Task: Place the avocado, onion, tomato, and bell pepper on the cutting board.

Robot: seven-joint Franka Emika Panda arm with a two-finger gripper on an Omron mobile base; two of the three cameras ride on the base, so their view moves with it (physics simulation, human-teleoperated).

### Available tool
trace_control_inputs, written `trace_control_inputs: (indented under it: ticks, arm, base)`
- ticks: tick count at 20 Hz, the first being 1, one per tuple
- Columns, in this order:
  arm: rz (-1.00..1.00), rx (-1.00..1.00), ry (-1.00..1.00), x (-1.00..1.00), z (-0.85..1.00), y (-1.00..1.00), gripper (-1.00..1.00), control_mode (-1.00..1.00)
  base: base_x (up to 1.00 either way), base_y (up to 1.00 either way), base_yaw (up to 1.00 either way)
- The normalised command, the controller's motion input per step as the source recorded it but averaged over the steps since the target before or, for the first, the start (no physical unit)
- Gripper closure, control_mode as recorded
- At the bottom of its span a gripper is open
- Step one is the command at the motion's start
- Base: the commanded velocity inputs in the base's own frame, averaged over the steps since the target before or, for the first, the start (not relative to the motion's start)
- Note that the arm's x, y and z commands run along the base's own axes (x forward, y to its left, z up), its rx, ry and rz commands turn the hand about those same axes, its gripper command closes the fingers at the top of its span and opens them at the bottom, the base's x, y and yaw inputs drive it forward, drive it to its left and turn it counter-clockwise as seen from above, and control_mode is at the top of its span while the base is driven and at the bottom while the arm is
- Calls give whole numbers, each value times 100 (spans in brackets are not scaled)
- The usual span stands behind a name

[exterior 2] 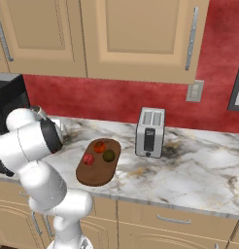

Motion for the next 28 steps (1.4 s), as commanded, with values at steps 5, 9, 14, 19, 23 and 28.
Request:
trace_control_inputs:
  ticks: [5, 9, 14, 19, 23, 28]
  arm:
    - [0, 0, -15, -68, 70, -2, 100, -100]
    - [0, 0, -11, -66, 78, -5, 100, -100]
    - [0, 0, -7, -74, 86, -18, 100, -100]
    - [0, 0, -3, -77, 84, -27, 100, -100]
    - [0, 0, 0, -78, 75, -35, 100, -100]
    - [0, 0, -2, -82, 73, -49, 100, -100]
  base:
    - [0, 0, 0]
    - [0, 0, 0]
    - [0, 0, 0]
    - [0, 0, 0]
    - [0, 0, 0]
    - [0, 0, 0]
